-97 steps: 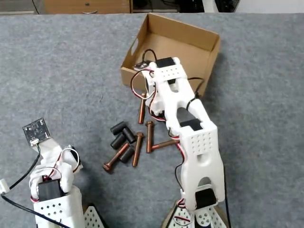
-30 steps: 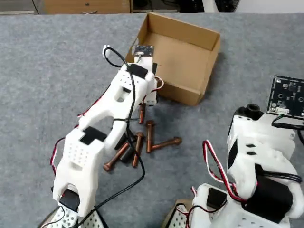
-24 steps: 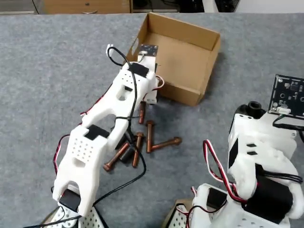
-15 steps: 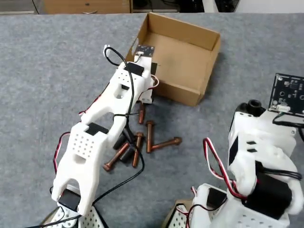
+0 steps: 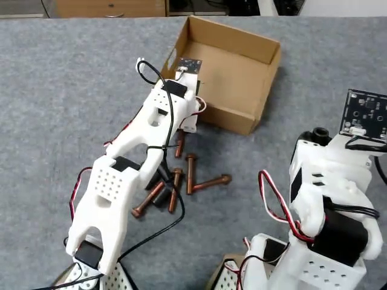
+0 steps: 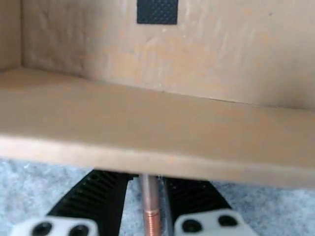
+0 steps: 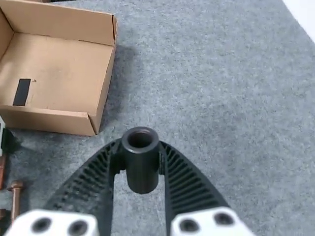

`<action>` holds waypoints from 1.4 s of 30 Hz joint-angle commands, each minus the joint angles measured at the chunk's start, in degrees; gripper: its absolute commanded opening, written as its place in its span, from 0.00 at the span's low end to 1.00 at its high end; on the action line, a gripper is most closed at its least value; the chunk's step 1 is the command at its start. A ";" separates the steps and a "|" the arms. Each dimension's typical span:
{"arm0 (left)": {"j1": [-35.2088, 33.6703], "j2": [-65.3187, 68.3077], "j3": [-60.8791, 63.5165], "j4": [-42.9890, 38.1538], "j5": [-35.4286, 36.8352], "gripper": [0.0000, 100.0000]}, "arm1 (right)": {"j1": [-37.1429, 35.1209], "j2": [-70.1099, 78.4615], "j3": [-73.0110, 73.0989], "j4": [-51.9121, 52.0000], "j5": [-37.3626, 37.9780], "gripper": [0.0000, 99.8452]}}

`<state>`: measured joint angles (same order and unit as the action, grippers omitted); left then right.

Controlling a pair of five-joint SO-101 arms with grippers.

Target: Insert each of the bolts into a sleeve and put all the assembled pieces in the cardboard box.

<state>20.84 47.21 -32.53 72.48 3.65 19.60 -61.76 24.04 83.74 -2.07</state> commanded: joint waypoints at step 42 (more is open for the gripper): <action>6.86 -89.27 32.88 5.54 13.45 0.02 | -41.45 -30.46 38.90 -18.81 -9.76 0.00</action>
<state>26.46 -34.37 -10.90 87.25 16.57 -18.46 -88.57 60.62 67.82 -8.66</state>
